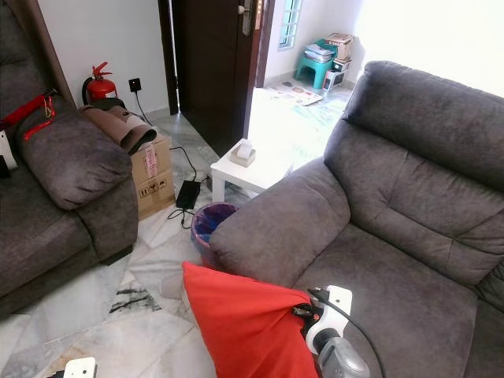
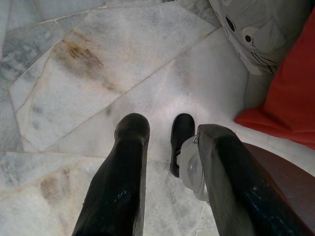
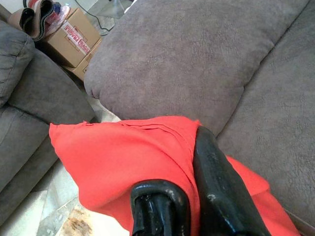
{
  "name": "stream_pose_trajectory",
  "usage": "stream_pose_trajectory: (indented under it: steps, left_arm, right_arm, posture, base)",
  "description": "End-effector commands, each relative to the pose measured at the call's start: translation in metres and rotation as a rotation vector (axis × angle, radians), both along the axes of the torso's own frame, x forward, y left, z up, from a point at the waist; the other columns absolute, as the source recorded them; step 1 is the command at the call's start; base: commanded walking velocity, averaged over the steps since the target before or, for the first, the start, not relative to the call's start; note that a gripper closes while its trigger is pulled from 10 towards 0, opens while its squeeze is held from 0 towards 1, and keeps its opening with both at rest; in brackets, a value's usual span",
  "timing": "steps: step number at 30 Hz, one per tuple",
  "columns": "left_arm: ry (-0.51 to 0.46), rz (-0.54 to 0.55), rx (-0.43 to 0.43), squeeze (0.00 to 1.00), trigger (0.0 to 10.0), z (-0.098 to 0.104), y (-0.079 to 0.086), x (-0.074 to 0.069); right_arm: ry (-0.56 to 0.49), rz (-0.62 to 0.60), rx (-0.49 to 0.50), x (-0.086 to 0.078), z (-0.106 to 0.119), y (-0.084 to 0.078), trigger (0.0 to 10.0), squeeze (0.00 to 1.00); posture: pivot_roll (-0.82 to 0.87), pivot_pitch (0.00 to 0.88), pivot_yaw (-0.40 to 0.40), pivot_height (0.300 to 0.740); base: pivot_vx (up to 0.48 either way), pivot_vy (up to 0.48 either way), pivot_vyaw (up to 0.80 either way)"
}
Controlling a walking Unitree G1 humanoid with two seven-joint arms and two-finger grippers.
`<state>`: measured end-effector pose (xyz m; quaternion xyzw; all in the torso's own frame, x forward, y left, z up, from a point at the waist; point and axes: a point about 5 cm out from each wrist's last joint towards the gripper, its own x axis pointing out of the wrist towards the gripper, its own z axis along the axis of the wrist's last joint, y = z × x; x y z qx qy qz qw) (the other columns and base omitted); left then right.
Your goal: Move the pillow to the sofa from floor
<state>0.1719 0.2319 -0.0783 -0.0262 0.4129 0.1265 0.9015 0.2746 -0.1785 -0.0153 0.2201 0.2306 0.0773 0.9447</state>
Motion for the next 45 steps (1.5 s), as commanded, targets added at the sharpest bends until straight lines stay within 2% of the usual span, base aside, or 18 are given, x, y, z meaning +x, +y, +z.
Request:
stream_pose_trajectory:
  steps: [1, 41, 45]
  left_arm:
    - [0.003, -0.008, -0.006, 0.00, 10.0, -0.0010, -0.0028, -0.0008]
    - [0.010, -0.025, -0.003, 0.00, 10.0, -0.0016, -0.0041, -0.0011]
    - [-0.017, -0.020, 0.002, 0.00, 10.0, 0.0011, -0.0048, 0.0042]
  right_arm:
    - [-0.099, -0.019, -0.010, 0.0175, 0.0191, -0.0056, 10.0, 0.00]
    - [-0.088, -0.030, -0.006, 0.0162, 0.0174, -0.0055, 10.0, 0.00]
    - [-0.067, -0.028, -0.018, 0.0162, 0.0167, -0.0078, 10.0, 0.00]
  posture:
    - [0.17, 0.000, -0.129, 0.740]
    - [0.16, 0.000, -0.122, 0.740]
    - [0.14, 0.000, -0.121, 0.740]
  base:
    - [0.000, 0.000, 0.00]
    - [0.000, 0.000, 0.00]
    - [0.000, -0.068, -0.32]
